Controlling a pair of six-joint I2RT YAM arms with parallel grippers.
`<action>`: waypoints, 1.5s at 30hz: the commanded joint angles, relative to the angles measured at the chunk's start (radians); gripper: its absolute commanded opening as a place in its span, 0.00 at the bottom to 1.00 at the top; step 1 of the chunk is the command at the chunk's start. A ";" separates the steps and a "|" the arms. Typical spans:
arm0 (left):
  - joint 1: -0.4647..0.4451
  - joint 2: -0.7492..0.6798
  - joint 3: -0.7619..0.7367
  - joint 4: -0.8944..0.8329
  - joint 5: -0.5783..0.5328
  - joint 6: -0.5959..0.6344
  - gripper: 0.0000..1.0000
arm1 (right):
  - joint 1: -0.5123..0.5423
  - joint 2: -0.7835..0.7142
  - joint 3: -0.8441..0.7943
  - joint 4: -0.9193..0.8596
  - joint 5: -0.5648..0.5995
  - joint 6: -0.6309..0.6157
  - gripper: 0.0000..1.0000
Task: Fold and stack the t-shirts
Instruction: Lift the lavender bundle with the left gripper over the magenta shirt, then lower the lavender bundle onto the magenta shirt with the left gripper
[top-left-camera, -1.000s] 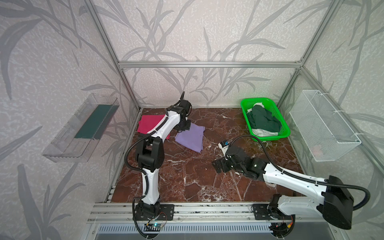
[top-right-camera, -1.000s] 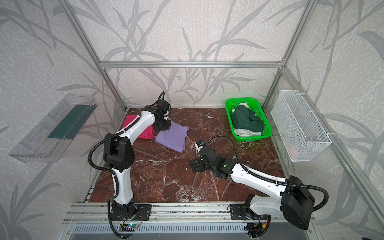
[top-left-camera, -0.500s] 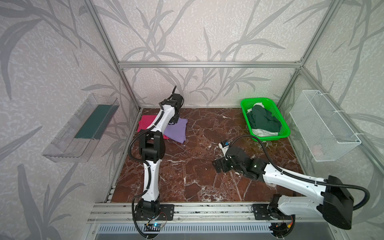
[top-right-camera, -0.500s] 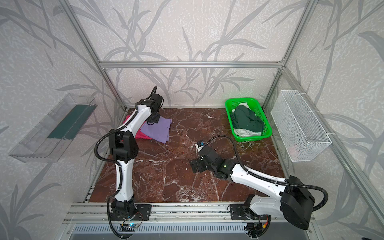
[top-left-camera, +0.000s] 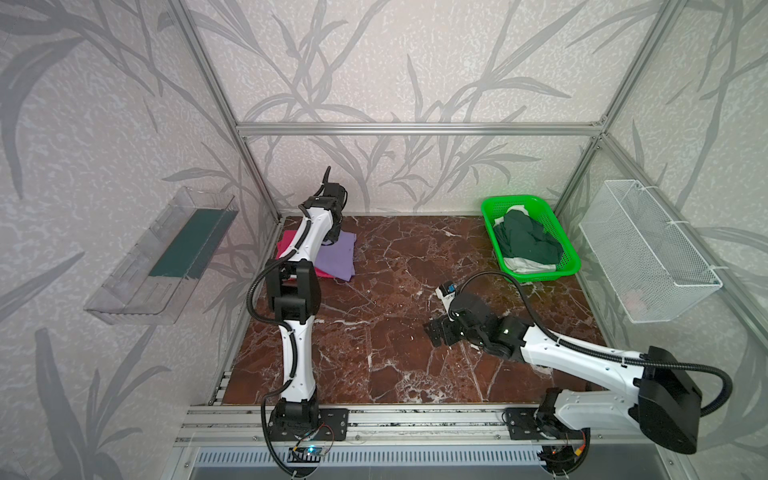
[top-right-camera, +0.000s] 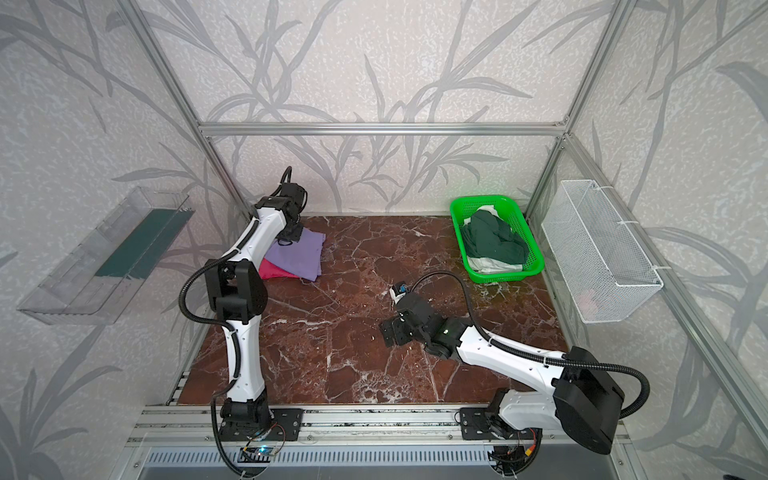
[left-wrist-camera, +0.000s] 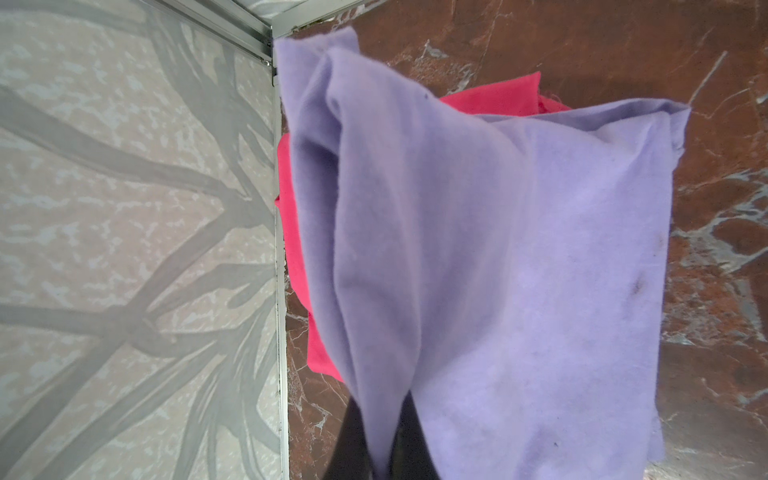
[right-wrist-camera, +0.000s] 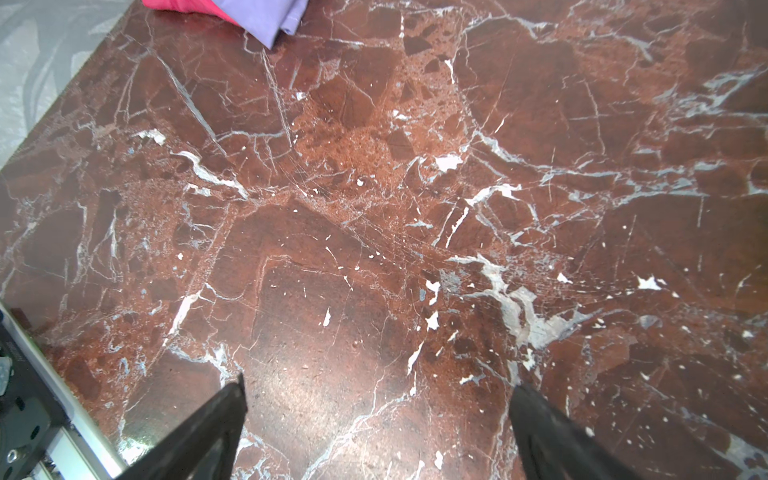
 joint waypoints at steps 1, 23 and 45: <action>0.018 -0.070 0.041 0.010 0.019 0.029 0.00 | -0.001 0.009 0.019 0.020 -0.011 0.003 0.99; 0.141 -0.053 0.079 0.005 0.072 -0.008 0.00 | -0.002 0.107 0.060 0.039 -0.058 0.003 0.99; 0.188 0.020 0.122 -0.003 0.051 -0.094 0.53 | -0.002 0.208 0.100 0.073 -0.123 0.003 0.99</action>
